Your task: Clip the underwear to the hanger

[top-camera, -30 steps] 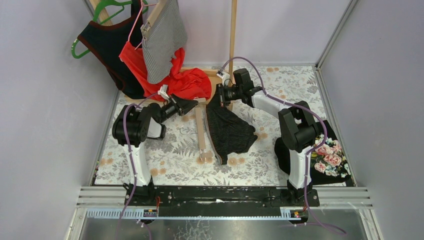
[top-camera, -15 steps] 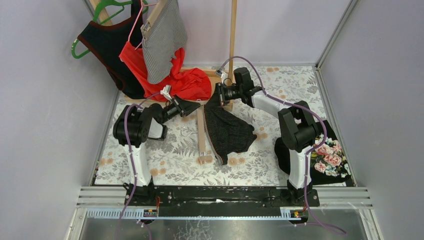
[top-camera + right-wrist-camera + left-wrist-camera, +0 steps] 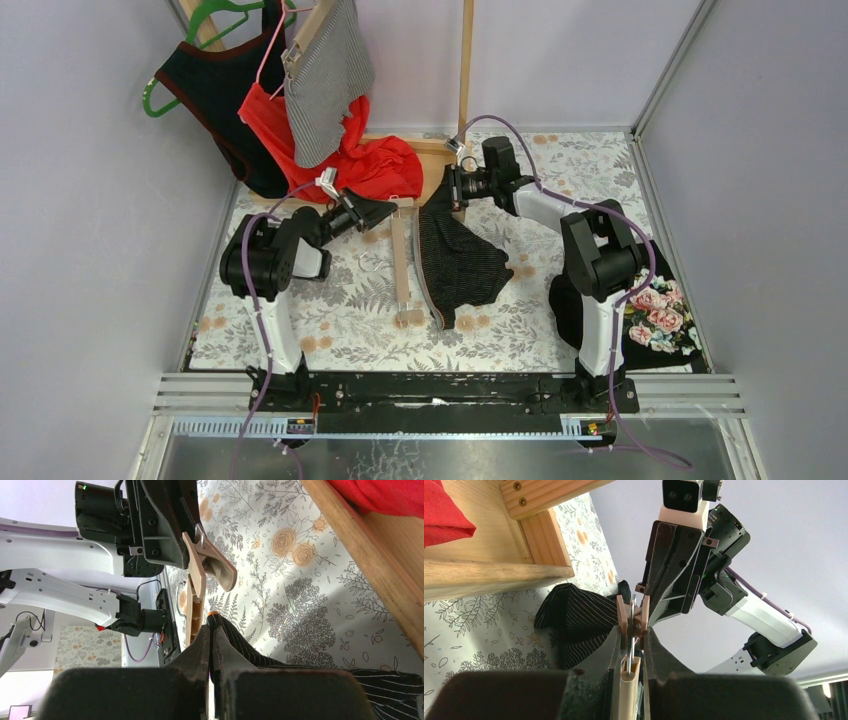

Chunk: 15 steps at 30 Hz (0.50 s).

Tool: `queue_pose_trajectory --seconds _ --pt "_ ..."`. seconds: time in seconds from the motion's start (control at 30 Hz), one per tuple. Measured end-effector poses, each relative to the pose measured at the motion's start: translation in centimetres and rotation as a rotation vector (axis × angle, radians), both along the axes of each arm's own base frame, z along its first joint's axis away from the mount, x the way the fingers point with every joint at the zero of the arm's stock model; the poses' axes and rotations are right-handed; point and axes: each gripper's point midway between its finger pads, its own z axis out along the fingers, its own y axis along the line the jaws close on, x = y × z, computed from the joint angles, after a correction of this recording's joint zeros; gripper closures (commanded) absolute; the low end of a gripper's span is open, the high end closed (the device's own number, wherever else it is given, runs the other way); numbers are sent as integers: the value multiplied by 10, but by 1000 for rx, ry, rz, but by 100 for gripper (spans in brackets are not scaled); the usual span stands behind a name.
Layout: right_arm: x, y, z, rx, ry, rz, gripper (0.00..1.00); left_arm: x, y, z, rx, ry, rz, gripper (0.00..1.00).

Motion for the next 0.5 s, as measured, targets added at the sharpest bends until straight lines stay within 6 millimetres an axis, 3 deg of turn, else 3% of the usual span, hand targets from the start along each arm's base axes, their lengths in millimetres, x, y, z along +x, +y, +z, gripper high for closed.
queue_pose_trajectory --seconds 0.3,0.5 --pt "0 3 13 75 -14 37 100 -3 -1 6 4 -21 -12 100" --pt "1 6 8 100 13 53 100 -7 -3 11 10 -40 -29 100"
